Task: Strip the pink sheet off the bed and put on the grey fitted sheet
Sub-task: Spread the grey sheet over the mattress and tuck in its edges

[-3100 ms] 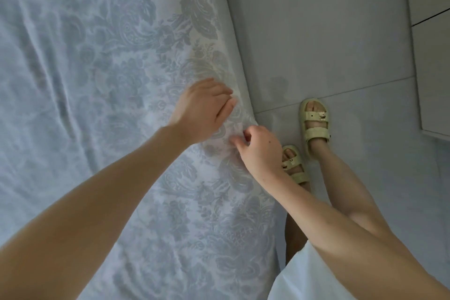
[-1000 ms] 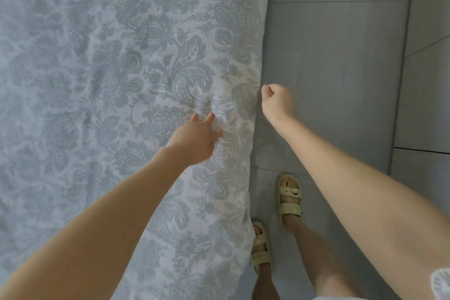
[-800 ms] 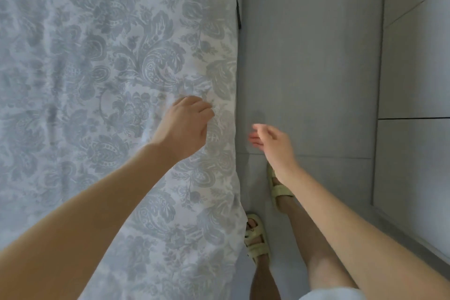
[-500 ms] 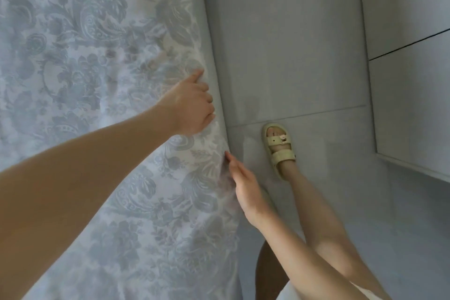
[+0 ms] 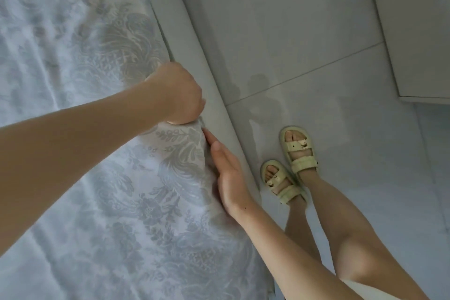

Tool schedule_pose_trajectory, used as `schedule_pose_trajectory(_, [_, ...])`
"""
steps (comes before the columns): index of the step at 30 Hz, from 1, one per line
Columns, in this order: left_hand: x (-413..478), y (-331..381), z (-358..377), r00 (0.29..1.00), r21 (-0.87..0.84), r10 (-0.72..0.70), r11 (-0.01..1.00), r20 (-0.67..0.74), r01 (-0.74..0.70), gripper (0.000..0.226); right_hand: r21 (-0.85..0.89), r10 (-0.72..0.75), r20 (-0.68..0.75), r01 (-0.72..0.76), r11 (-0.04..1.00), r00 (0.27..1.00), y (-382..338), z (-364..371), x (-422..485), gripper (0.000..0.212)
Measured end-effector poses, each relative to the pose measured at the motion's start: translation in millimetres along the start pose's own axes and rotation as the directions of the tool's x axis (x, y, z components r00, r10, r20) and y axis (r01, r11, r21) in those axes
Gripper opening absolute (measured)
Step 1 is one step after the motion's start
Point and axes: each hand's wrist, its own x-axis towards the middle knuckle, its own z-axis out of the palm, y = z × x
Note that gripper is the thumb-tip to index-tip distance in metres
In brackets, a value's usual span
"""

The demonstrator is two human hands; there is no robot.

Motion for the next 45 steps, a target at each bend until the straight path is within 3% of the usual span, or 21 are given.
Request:
schedule_pose_trajectory(2, [-8.2, -5.7, -0.5, 1.000, -0.036, 0.000, 0.999, -0.026, -0.001, 0.060, 0.074, 0.045, 0.041, -0.048, 0.996, 0.998, -3.6, 4.3, -2.4, 0.040])
schedule_pose_trajectory(5, [-7.7, -7.0, -4.4, 0.998, -0.137, -0.020, 0.990, -0.054, 0.013, 0.061, 0.084, 0.318, 0.200, -0.339, 0.937, 0.927, -15.1, 1.5, 18.7, 0.067])
schedule_pose_trajectory(7, [-4.3, -5.4, 2.5, 0.977, -0.183, 0.043, 0.980, -0.209, -0.082, 0.068, 0.095, 0.458, 0.262, -0.495, 0.864, 0.849, -18.2, -6.6, 35.3, 0.082])
schedule_pose_trajectory(9, [-7.9, -0.6, 9.9, 0.899, -0.323, 0.056, 0.922, -0.435, -0.214, 0.073, 0.076, 0.530, 0.252, -0.563, 0.823, 0.809, -15.7, -15.8, 38.4, 0.089])
schedule_pose_trajectory(11, [-19.9, 8.8, 14.0, 0.850, -0.394, 0.082, 0.860, -0.521, -0.325, 0.072, 0.074, 0.559, 0.262, -0.594, 0.801, 0.787, -9.1, -29.2, 27.0, 0.096])
schedule_pose_trajectory(15, [-39.4, 47.3, 38.7, 0.838, -0.231, 0.265, 0.882, -0.477, -0.411, 0.071, 0.053, 0.544, 0.112, -0.552, 0.832, 0.831, -1.5, -62.6, -12.2, 0.095])
schedule_pose_trajectory(17, [-36.5, 55.4, 41.2, 0.860, -0.192, 0.236, 0.916, -0.453, -0.352, 0.068, -0.005, 0.461, -0.018, -0.461, 0.887, 0.887, 3.9, -74.0, -33.5, 0.084])
schedule_pose_trajectory(19, [-29.3, 62.0, 35.7, 0.890, -0.108, 0.245, 0.946, -0.384, -0.307, 0.064, -0.004, 0.402, -0.062, -0.403, 0.915, 0.914, 11.7, -73.3, -52.6, 0.072])
schedule_pose_trajectory(22, [-22.8, 75.9, 26.5, 0.926, -0.020, 0.261, 0.961, -0.274, -0.277, 0.058, -0.013, 0.492, 0.037, -0.492, 0.870, 0.870, 24.1, -58.7, -58.7, 0.072])
schedule_pose_trajectory(27, [-20.0, 85.0, 6.7, 0.992, -0.090, 0.122, 0.988, -0.023, -0.123, 0.060, -0.051, 0.668, 0.131, -0.668, 0.743, 0.733, 39.1, -65.4, -42.6, 0.092])
schedule_pose_trajectory(29, [-24.8, 90.3, 2.0, 0.983, -0.092, 0.126, 0.986, -0.137, -0.139, 0.064, -0.080, 0.678, 0.120, -0.674, 0.735, 0.725, 49.7, -82.5, -59.4, 0.095])
schedule_pose_trajectory(32, [-47.6, 121.8, 8.3, 0.914, -0.213, 0.213, 0.930, -0.346, -0.298, 0.063, -0.079, 0.697, 0.052, -0.692, 0.717, 0.716, 69.4, -112.4, -99.7, 0.094])
schedule_pose_trajectory(34, [-65.6, 151.2, 19.1, 0.889, -0.234, 0.318, 0.885, -0.329, -0.404, 0.062, -0.024, 0.687, -0.008, -0.687, 0.726, 0.727, 80.6, -128.7, -119.9, 0.089])
schedule_pose_trajectory(36, [-75.6, 173.6, 31.7, 0.894, -0.208, 0.382, 0.878, -0.235, -0.430, 0.059, -0.016, 0.617, -0.125, -0.623, 0.782, 0.777, 84.0, -135.9, -132.5, 0.077])
schedule_pose_trajectory(39, [-68.5, 186.6, 36.1, 0.927, -0.175, 0.339, 0.914, -0.162, -0.366, 0.053, -0.171, 0.281, -0.296, -0.340, 0.925, 0.913, 82.4, -133.7, -147.6, 0.047])
schedule_pose_trajectory(41, [-63.8, 198.3, 31.2, 0.941, -0.113, 0.317, 0.937, -0.116, -0.329, 0.048, -0.246, 0.169, -0.153, -0.203, 0.948, 0.974, 77.7, -121.5, -155.2, 0.044])
schedule_pose_trajectory(43, [-60.2, 208.1, 25.0, 0.956, -0.058, 0.291, 0.954, -0.038, -0.293, 0.044, -0.260, 0.194, 0.057, -0.173, 0.950, 0.979, 86.2, -103.7, -155.7, 0.054])
schedule_pose_trajectory(45, [-59.6, 213.0, 21.7, 0.967, -0.023, 0.254, 0.967, 0.031, -0.253, 0.039, -0.227, 0.238, 0.121, -0.206, 0.952, 0.964, 94.2, -87.7, -150.8, 0.052])
